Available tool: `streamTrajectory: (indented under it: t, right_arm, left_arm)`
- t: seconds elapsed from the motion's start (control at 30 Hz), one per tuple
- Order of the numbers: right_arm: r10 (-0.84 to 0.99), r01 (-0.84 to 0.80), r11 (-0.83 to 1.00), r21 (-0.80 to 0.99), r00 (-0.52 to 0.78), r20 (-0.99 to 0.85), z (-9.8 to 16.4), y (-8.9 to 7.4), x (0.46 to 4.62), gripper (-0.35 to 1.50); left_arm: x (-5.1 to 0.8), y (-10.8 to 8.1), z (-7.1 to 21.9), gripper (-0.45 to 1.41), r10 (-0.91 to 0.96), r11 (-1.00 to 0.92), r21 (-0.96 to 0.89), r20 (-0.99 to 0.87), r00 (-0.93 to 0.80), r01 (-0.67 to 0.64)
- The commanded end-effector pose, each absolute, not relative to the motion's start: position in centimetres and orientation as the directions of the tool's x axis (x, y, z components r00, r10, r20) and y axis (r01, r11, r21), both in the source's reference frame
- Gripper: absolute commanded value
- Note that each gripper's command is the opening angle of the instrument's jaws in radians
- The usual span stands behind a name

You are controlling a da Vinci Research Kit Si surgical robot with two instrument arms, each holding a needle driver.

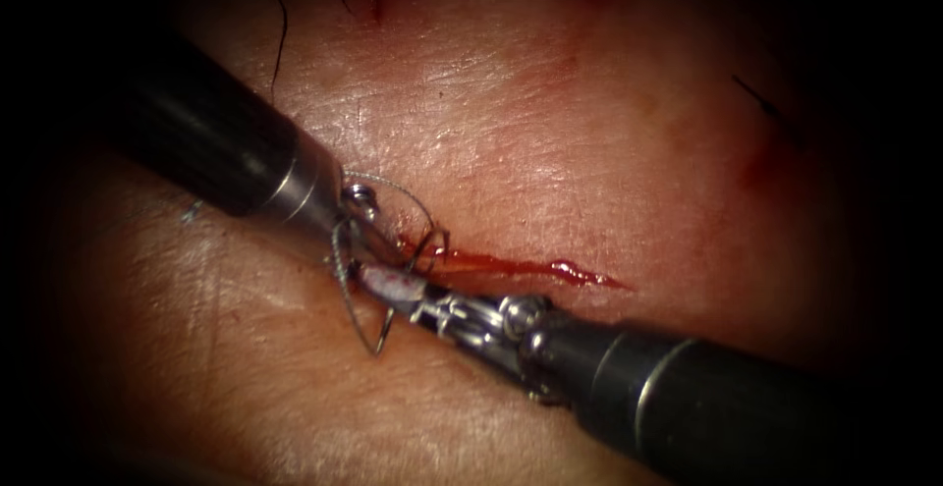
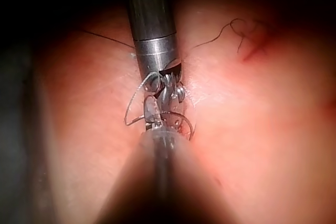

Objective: Wound Closure

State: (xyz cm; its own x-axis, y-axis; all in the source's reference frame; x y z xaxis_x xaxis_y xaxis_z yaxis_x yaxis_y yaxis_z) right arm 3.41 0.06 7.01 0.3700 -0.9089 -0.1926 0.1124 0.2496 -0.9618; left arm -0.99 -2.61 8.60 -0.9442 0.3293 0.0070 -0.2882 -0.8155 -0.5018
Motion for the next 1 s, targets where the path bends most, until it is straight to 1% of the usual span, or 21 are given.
streamTrajectory:
  t: [0.03, 0.33, 0.87, 1.0]
  right_arm:
    - [-0.909, 0.11, 0.25, -0.962, 0.368, -0.194, 7.09, 0.0, 3.5, -0.35]
    - [-0.913, 0.116, 0.241, -0.964, 0.365, -0.184, 7.23, -0.03, 3.56, -0.35]
    - [-0.922, 0.093, 0.227, -0.969, 0.341, -0.183, 7.33, 0.09, 3.81, -0.35]
    - [-0.921, 0.087, 0.223, -0.971, 0.346, -0.18, 7.31, 0.0, 3.72, -0.35]
  left_arm:
    - [-0.99, -2.7, 8.65, 0.09, 0.328, -0.814, -0.504, 0.01, -0.944, -0.288]
    - [-0.98, -2.72, 8.64, 0.09, 0.328, -0.814, -0.504, 0.009, -0.945, -0.287]
    - [-0.82, -2.76, 8.58, 0.1, 0.343, -0.805, -0.509, 0.018, -0.939, -0.304]
    - [-0.8, -2.77, 8.58, 0.1, 0.346, -0.804, -0.509, 0.02, -0.938, -0.307]
